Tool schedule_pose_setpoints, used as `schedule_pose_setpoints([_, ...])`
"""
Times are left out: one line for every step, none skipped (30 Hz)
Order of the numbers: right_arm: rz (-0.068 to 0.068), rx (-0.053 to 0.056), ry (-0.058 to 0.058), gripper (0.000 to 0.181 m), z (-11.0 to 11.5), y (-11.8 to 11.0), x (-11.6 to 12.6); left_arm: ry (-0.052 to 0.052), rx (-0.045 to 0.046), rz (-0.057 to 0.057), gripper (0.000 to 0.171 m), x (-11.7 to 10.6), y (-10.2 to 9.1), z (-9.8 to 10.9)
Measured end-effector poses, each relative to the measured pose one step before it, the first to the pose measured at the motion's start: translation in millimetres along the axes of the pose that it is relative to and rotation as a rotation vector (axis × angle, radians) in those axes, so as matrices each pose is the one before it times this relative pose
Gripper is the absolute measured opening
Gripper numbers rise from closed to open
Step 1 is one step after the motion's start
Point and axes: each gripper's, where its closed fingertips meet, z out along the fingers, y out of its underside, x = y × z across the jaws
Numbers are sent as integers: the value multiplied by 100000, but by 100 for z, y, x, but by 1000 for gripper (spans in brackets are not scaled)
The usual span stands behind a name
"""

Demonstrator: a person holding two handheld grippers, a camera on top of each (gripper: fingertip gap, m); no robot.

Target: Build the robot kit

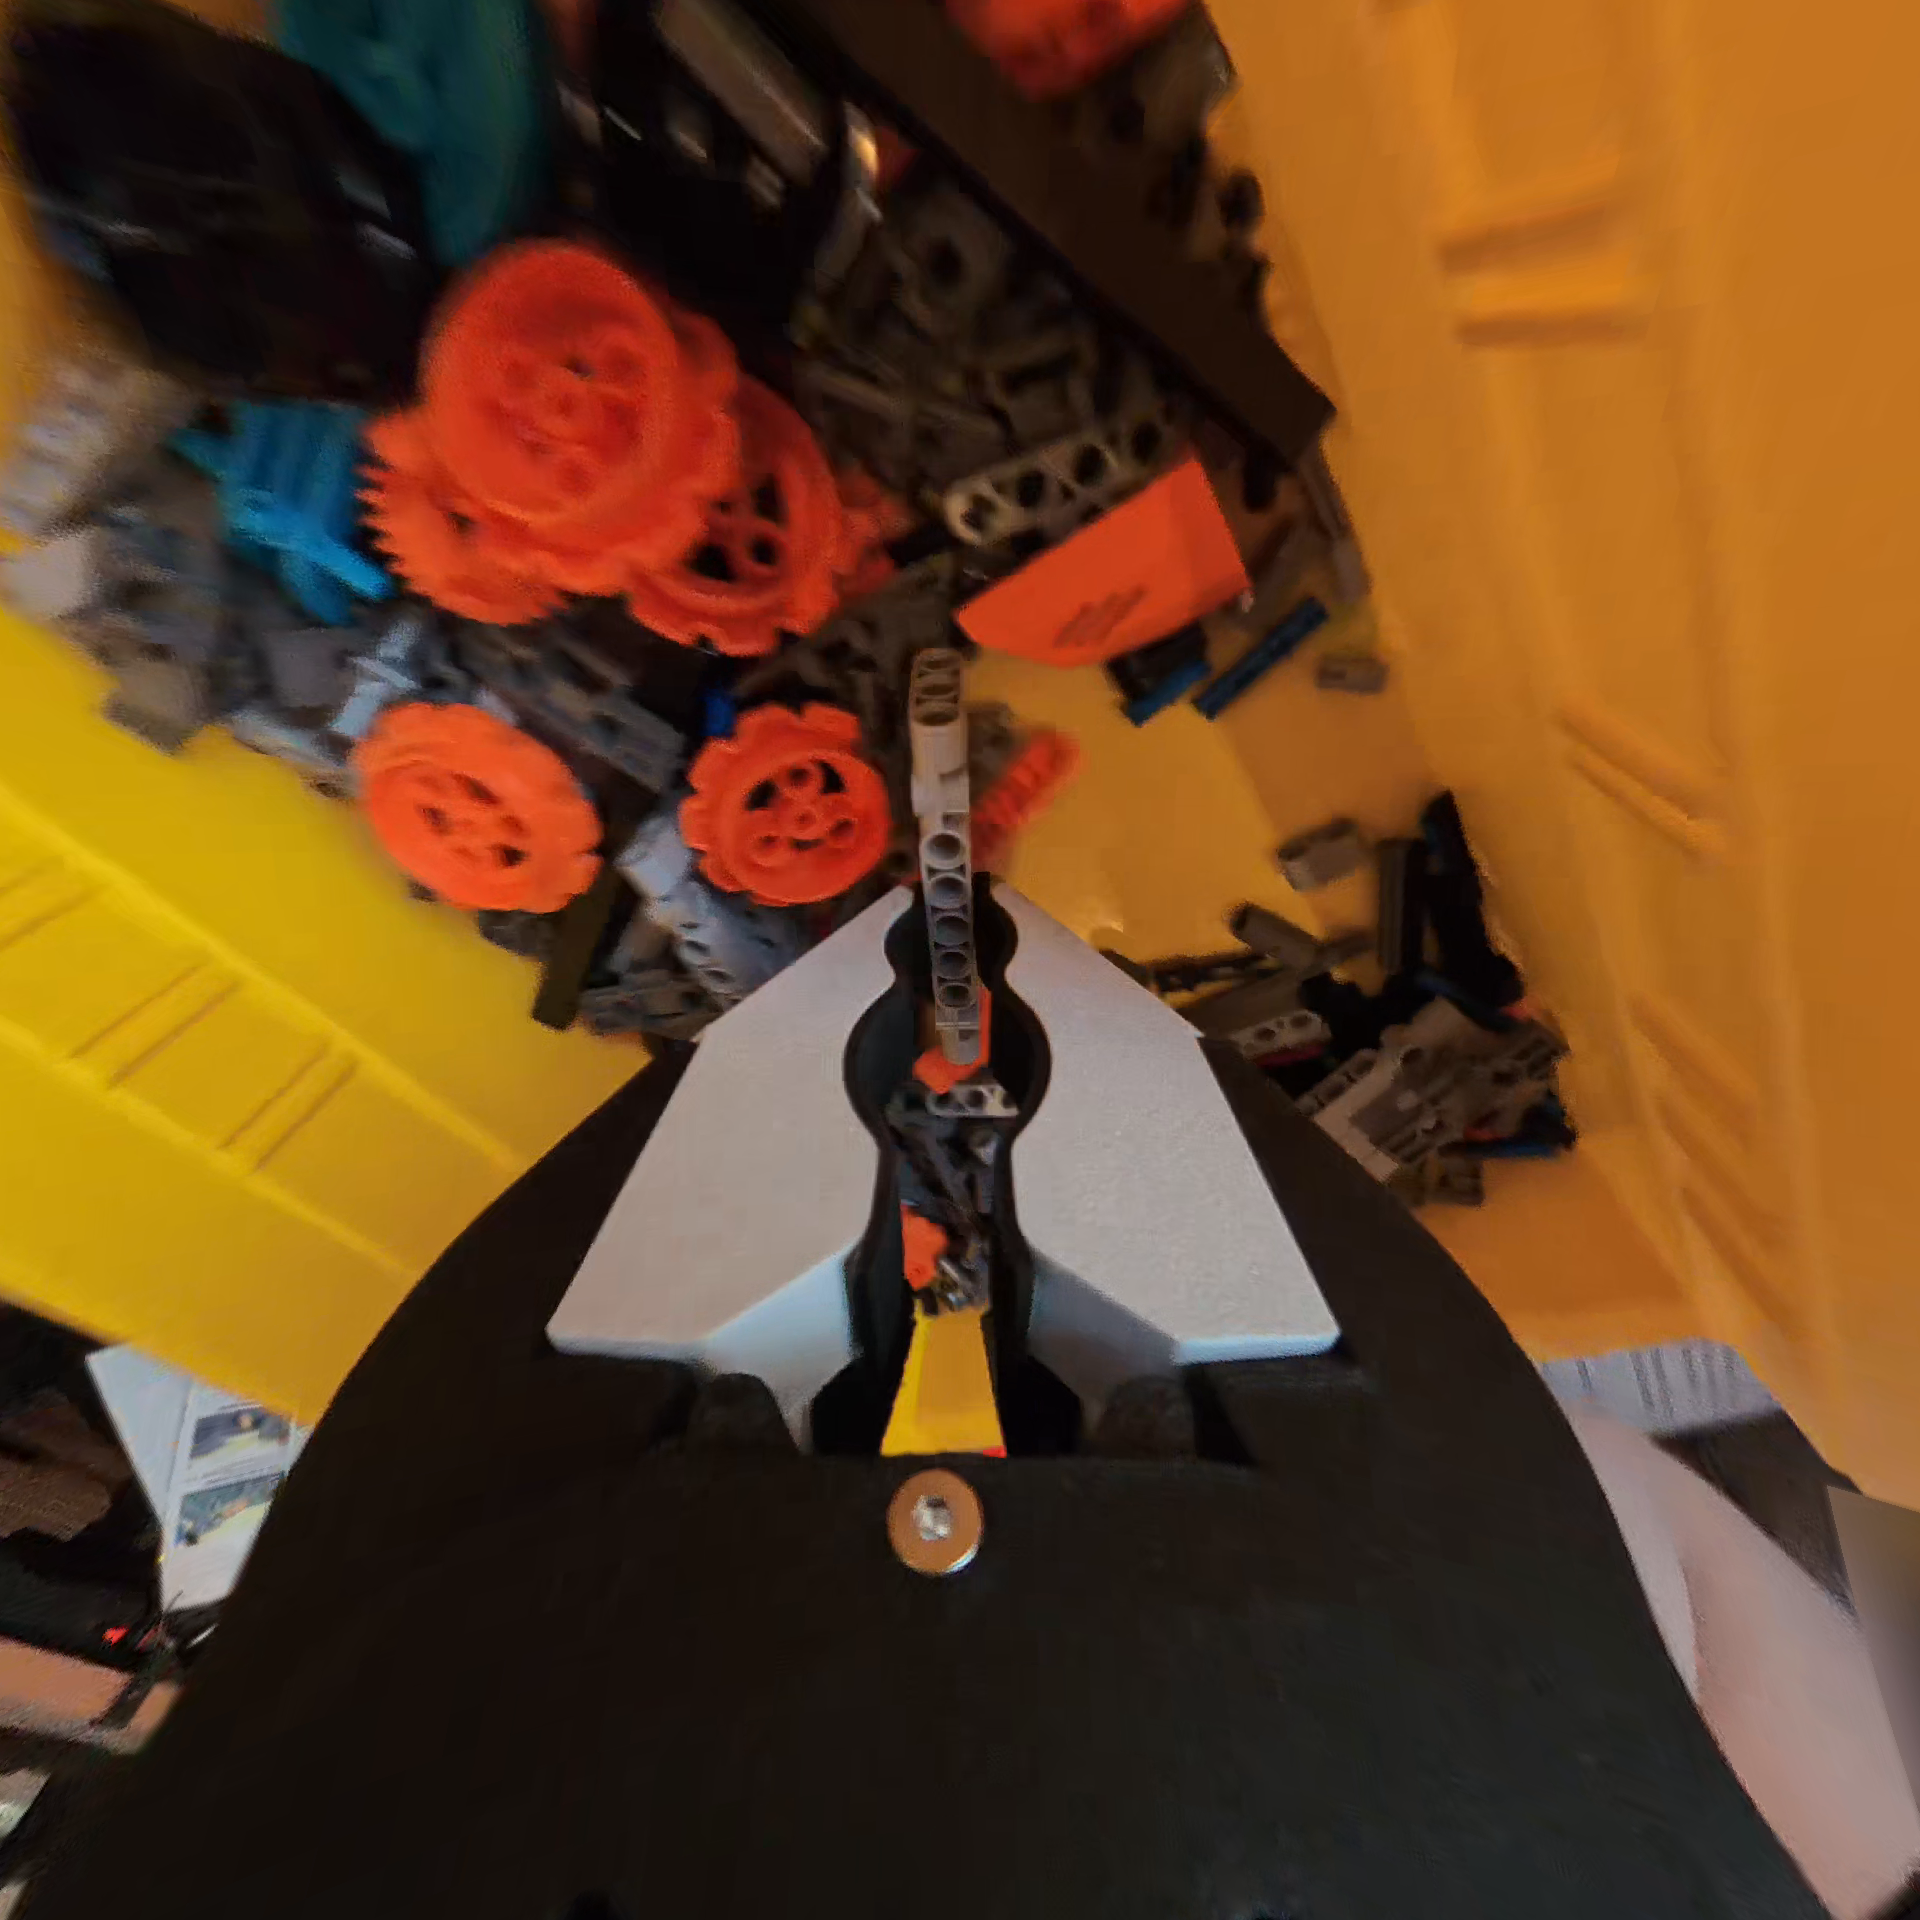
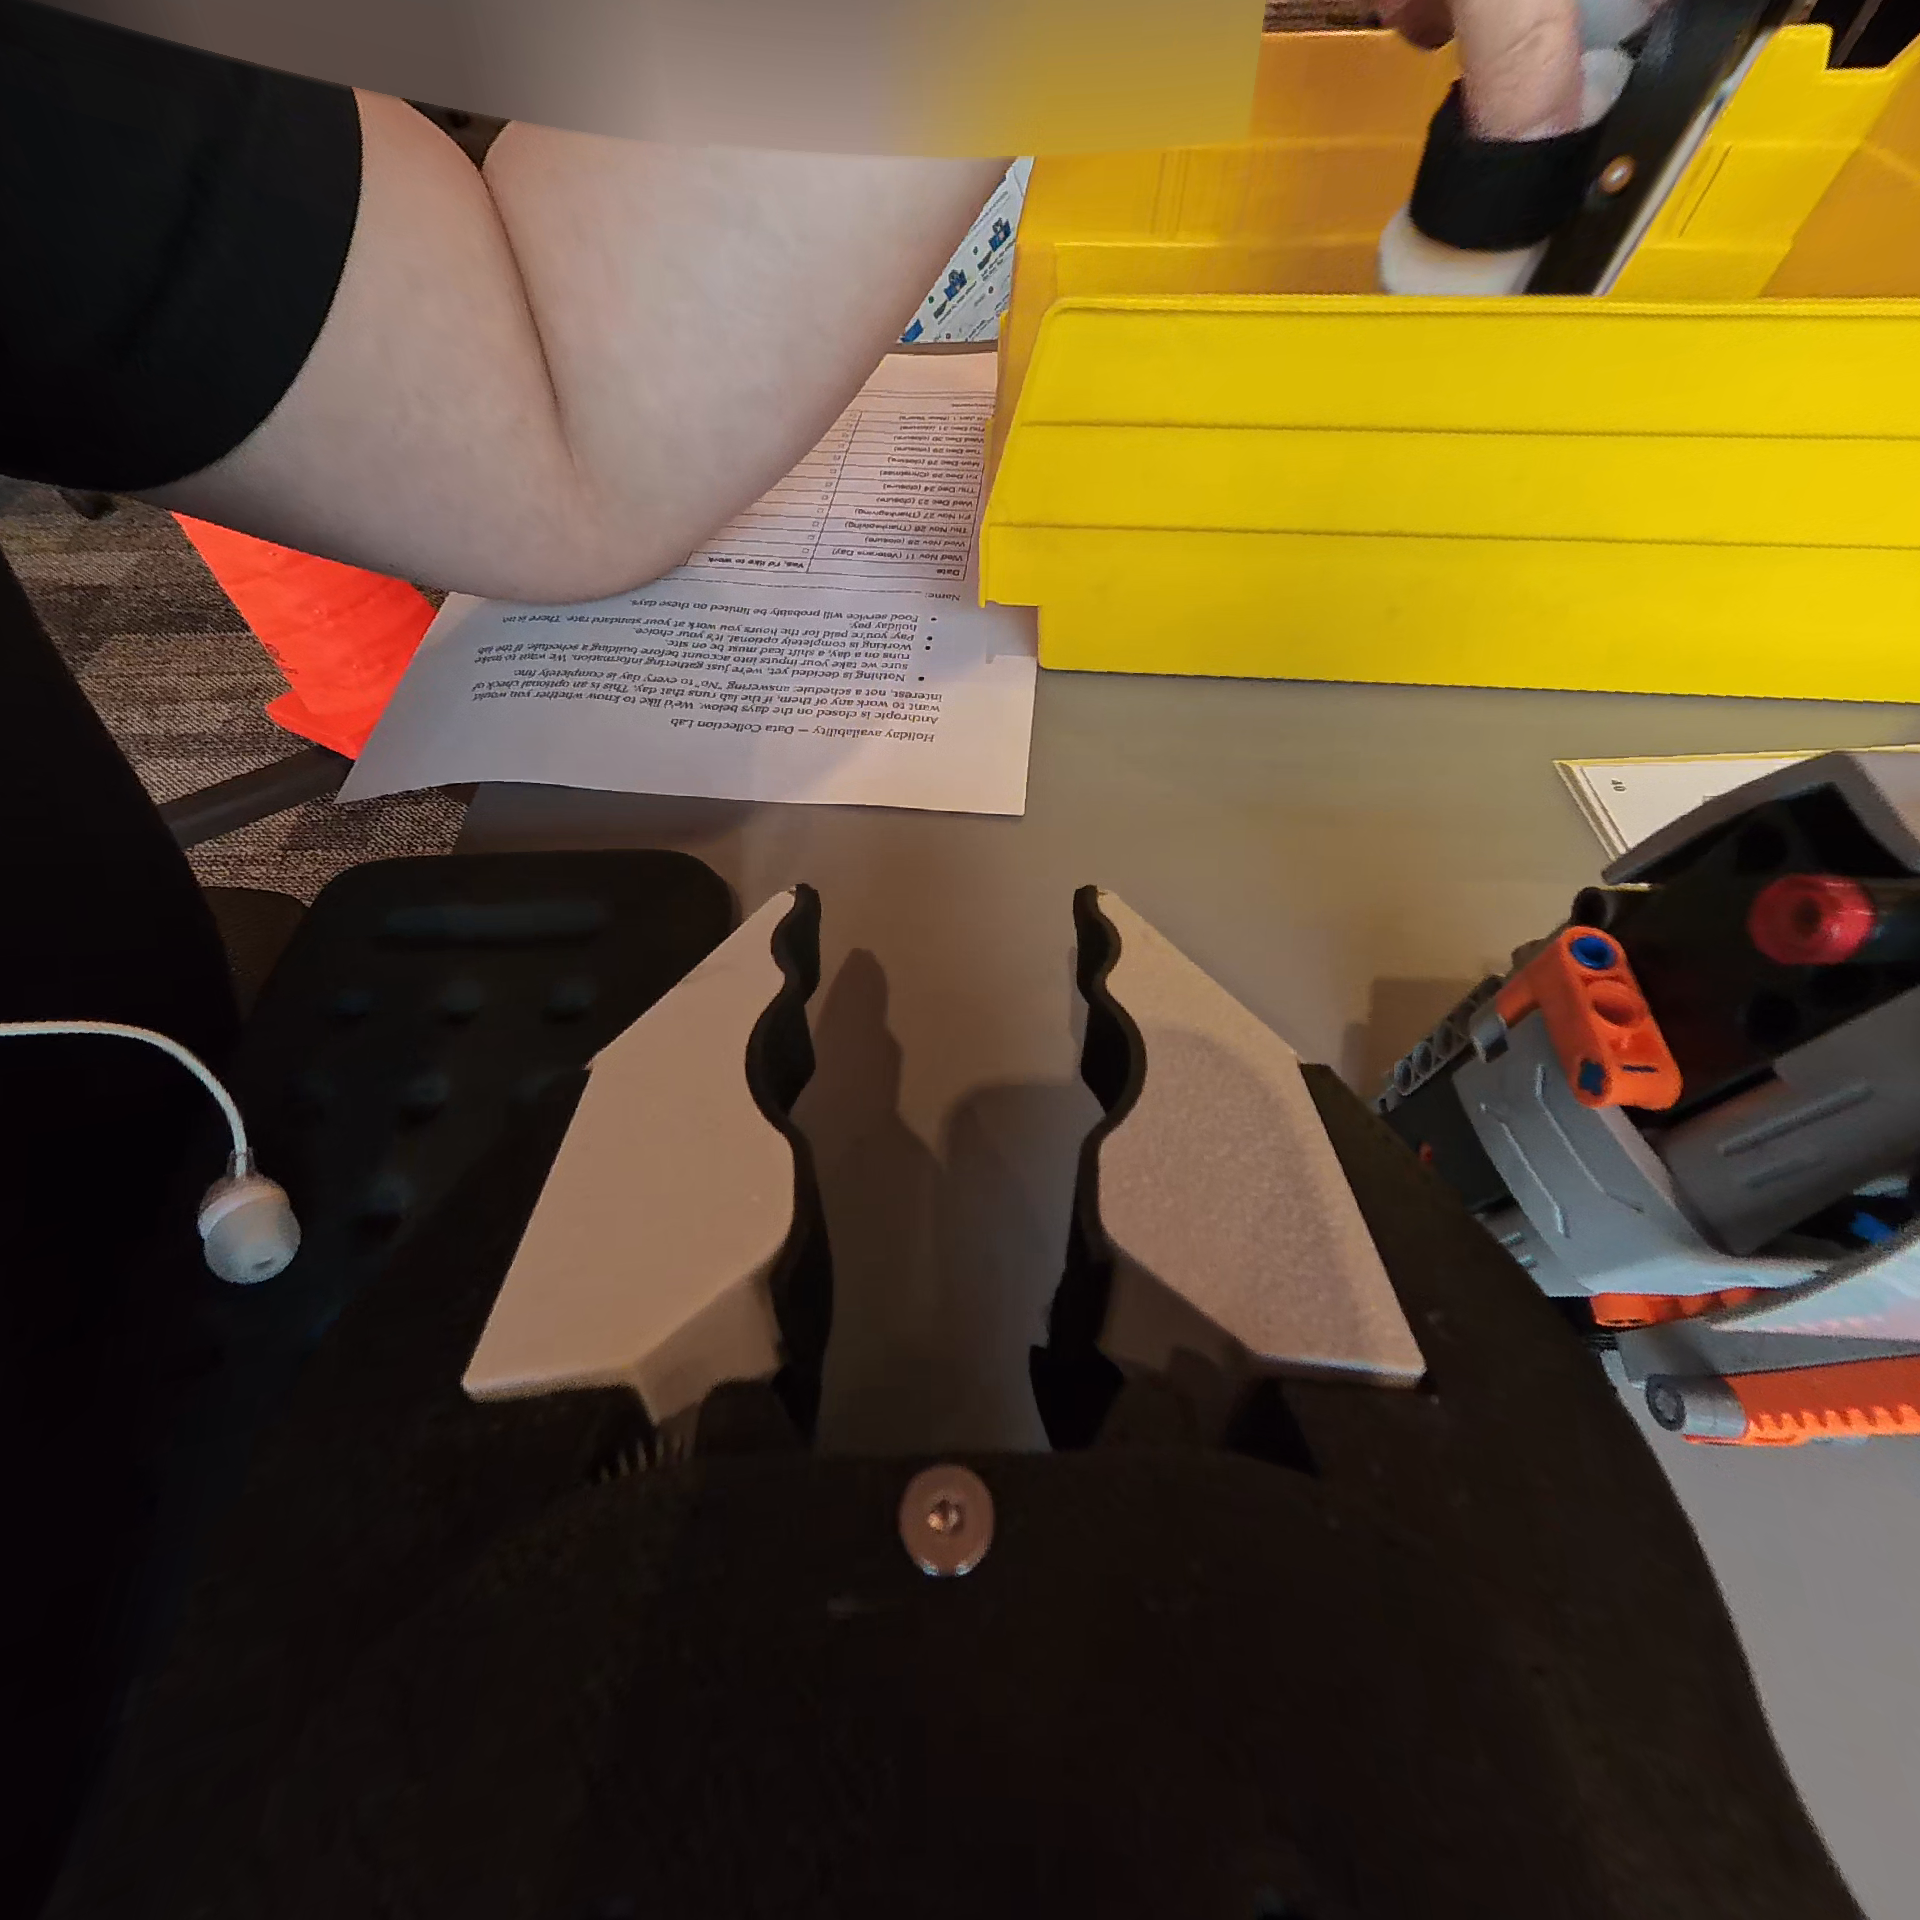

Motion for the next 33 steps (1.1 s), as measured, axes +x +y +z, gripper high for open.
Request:
schedule_pose_setpoints([56, -167, -70, 48, 17, 32, 4, -2242, 4483, -1792, 5, -675, -614, -448])
schedule_pose_setpoints([51, -97, -47, 48, 25, 32, -2, -898, 4246, -2297, 5, -487, -626, -387])
schedule_pose_setpoints([-9, -50, -84, 48, 4, 4, -22, -97, 4246, -2455, 5, -341, -659, -344])
schedule_pose_setpoints([-82, -42, -27, 48, 5, 2, -9, 576, 4042, -2432, 6, -222, -639, -239])
schedule_pose_setpoints([-164, -23, 54, 48, -4, 5, -1, 1662, 2941, -2460, 5, -18, -477, -120])
schedule_pose_setpoints([-92, -65, 64, 48, 3, 6, 4, 1916, 1566, -2781, 6, 76, -239, -38])
schedule_pose_setpoints([-19, -26, -15, 48, -2, 4, -1, 1111, 132, -3640, 16, -23, 51, -1])
schedule_pose_setpoints([64, 1, -78, 48, 5, 8, -5, 172, -1563, -3846, 43, -197, 349, -41])
schedule_pose_setpoints([106, 0, -80, 48, 1, -1, -9, -1219, -1714, -3487, 55, -409, 460, -140])
schedule_pose_setpoints([92, 7, -41, 48, -2, 11, 9, -1612, -982, -3946, 55, -483, 443, -232])
schedule_pose_setpoints([23, 58, 14, 48, -9, -13, 1, -238, -1312, -4893, 57, -307, 544, -259])
schedule_pose_setpoints([-8, 47, -9, 48, -10, -11, 0, 1206, -1811, -5794, 56, -118, 698, -213])
schedule_pose_setpoints([-1, 30, 4, 48, -7, 0, 2, 2226, -2875, -6362, 55, -14, 933, -76])
schedule_pose_setpoints([-2, 71, -31, 48, -8, -15, -3, 1705, -4004, -5595, 57, -143, 1065, 67])
schedule_pose_setpoints([95, 28, -66, 48, 6, 5, -16, -332, -3798, -3731, 57, -466, 968, 153])
schedule_pose_setpoints([97, -41, -199, 48, 25, 15, -27, -1218, -3437, -2444, 57, -589, 854, 256])
schedule_pose_setpoints([-9, -101, -144, 48, 23, 11, -33, -253, -3847, -1586, 57, -414, 782, 371])
schedule_pose_setpoints([-110, -104, -20, 48, 17, 26, -17, 835, -3319, -783, 58, -219, 532, 439])
schedule_pose_setpoints([-113, -133, -72, 48, 20, 16, -25, 1356, -2403, -573, 59, -93, 257, 442])
schedule_pose_setpoints([-58, -109, -96, 48, 23, 12, -22, 956, -1881, -1016, 59, -121, 95, 386])
schedule_pose_setpoints([-8, -21, -99, 48, 2, 13, -23, 81, -1492, -1284, 60, -228, 33, 369])
schedule_pose_setpoints([76, -15, -119, 48, 13, 6, -13, -42, -1621, -871, 63, -191, 32, 395])
schedule_pose_setpoints([69, -2, -118, 48, -9, 4, -20, 252, -2216, -476, 67, -160, 112, 481])
schedule_pose_setpoints([45, 86, -69, 48, -7, -17, -12, 451, -2907, -527, 72, -135, 193, 537])
schedule_pose_setpoints([96, 38, -181, 48, -1, 7, -21, 153, -2635, -594, 75, -154, 179, 365])
schedule_pose_setpoints([67, -101, -283, 48, 11, 6, -46, -329, -522, -318, 72, -116, 28, 76])
schedule_pose_setpoints([-63, -191, -191, 48, 21, 33, -35, -299, 788, 458, 72, -32, 1, -1])
schedule_pose_setpoints([-141, -102, 46, 48, 13, 17, -15, -958, -198, 1442, 71, -91, 110, 23])
schedule_pose_setpoints([-75, 3, -41, 48, 8, -4, -11, -1385, -487, 1559, 68, -145, 85, 37])
schedule_pose_setpoints([-17, -36, -66, 48, 1, -8, -19, -1507, -671, 858, 64, -150, 111, 44])
schedule_pose_setpoints([-114, 36, 108, 48, -12, -8, 4, -1123, -977, 466, 61, -92, 172, 48])
schedule_pose_setpoints([-124, 59, 148, 48, -10, -12, 20, -144, -634, 567, 59, 58, 95, 2])
schedule_pose_setpoints([-23, -91, 110, 48, -15, 17, 18, 243, 54, 596, 52, 108, -21, -37])
